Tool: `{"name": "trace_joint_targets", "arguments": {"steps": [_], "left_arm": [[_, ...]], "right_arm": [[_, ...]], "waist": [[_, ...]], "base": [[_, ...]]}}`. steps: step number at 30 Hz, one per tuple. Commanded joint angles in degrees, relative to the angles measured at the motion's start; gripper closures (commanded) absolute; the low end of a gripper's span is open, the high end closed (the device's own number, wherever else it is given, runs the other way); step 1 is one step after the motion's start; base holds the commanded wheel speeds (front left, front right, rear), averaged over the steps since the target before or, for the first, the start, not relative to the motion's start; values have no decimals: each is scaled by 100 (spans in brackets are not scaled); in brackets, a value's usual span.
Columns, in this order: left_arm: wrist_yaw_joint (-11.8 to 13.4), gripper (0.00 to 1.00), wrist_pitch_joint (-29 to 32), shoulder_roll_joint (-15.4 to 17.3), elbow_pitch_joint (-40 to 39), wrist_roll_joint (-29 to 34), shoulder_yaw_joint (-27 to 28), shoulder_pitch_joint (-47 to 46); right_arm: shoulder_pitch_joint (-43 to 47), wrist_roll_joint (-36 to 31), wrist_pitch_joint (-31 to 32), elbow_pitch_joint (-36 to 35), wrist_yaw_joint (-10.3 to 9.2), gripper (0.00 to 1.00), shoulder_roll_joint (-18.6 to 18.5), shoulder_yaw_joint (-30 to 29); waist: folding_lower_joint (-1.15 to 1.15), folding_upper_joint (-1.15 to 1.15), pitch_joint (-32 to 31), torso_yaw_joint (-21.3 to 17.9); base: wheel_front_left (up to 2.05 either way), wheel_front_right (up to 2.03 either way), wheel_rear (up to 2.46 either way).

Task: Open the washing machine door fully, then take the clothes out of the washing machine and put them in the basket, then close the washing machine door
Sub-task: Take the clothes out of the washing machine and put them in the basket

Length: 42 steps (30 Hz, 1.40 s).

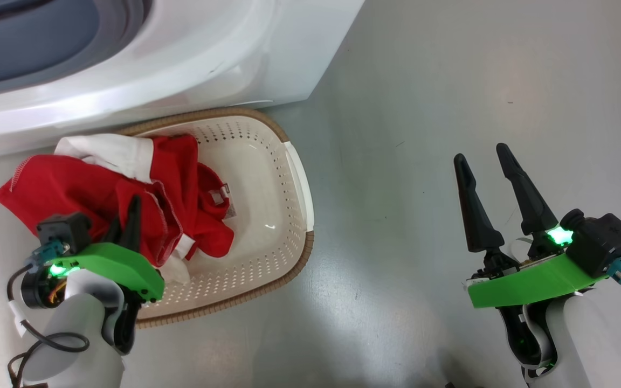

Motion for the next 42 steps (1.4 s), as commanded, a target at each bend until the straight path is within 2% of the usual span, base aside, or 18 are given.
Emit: {"name": "trace_joint_targets", "arguments": {"steps": [1, 19, 29, 42], "left_arm": [[-32, 0, -28, 213, -24, -69, 126, 56], [-32, 0, -28, 82, -261, -130, 283, 336], [-32, 0, -28, -44, -765, -4, 522, 640], [-32, 0, -28, -36, -1550, 291, 883, 1148]], "right_arm": [[72, 45, -37, -125, 28, 0, -1, 108], [102, -67, -37, 32, 28, 0, -1, 25], [261, -138, -37, 173, 28, 0, -1, -56], [436, -184, -37, 302, 28, 0, -1, -62]], "waist": [[0, 0, -23, 11], [0, 0, -535, 334], [0, 0, -1093, 545], [0, 0, -1701, 616]], "base": [[0, 0, 0], [0, 0, 0], [0, 0, 0], [0, 0, 0]]}}
